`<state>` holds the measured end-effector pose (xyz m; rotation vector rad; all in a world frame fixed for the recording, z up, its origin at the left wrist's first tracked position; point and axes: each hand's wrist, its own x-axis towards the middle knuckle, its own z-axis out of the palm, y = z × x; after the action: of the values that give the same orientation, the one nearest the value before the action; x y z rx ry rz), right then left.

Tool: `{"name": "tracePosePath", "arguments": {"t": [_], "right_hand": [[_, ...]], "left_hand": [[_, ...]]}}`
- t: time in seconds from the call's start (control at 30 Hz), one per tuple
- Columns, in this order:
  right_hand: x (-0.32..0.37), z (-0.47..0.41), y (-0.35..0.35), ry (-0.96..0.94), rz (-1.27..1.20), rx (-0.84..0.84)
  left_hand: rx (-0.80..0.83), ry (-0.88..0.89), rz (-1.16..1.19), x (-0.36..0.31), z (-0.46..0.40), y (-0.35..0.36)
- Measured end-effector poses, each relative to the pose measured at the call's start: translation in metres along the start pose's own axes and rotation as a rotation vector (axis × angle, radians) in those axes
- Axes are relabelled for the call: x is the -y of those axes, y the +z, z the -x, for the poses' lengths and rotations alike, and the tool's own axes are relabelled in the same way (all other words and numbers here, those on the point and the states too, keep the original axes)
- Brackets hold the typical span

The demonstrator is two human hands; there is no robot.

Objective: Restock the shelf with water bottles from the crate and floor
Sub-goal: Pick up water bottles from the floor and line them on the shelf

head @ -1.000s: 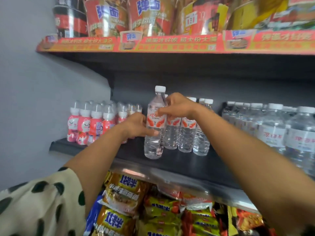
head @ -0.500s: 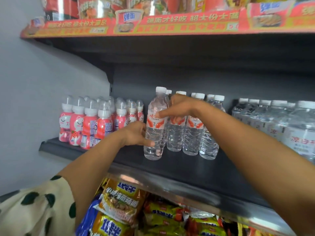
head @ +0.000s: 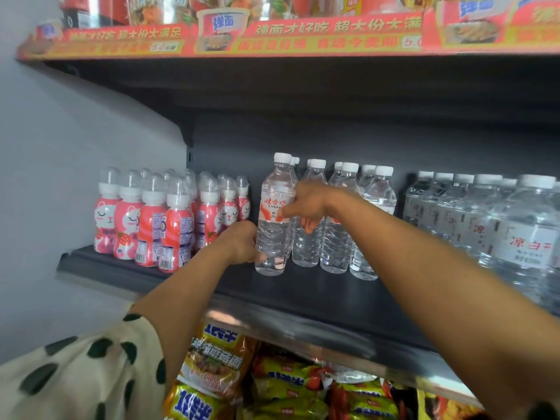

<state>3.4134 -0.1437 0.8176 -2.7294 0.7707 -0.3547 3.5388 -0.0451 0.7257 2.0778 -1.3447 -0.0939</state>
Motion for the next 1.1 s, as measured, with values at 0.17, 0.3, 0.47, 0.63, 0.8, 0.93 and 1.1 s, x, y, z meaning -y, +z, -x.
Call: {"name": "tracePosePath", "arguments": {"t": [0.17,0.3,0.47,0.63,0.8,0.93,1.1], "right_hand": [[-0.003,-0.007,0.003,0.003,0.02,-0.011],[-0.004,-0.008,0.004,0.0,0.038,-0.026],[-0.003,0.003,0.004,-0.02,0.147,-0.06],[0.007,0.042,0.009,-0.046,0.304,-0.079],[0.011,0.106,0.026,-0.034,0.552,-0.148],[0.012,0.166,0.05,-0.063,0.603,-0.222],[0.003,0.246,0.092,-0.073,0.588,-0.263]], "left_hand": [[-0.033,-0.024,-0.007,0.001,-0.005,0.004],[-0.04,-0.03,-0.007,0.001,-0.007,0.004],[-0.068,-0.053,-0.051,-0.005,0.0,0.001],[-0.11,0.003,-0.231,-0.024,0.033,-0.011],[-0.124,0.097,-0.458,-0.055,0.087,-0.011],[-0.101,0.142,-0.501,-0.078,0.14,0.005],[-0.038,0.17,-0.501,-0.087,0.206,0.037]]}}
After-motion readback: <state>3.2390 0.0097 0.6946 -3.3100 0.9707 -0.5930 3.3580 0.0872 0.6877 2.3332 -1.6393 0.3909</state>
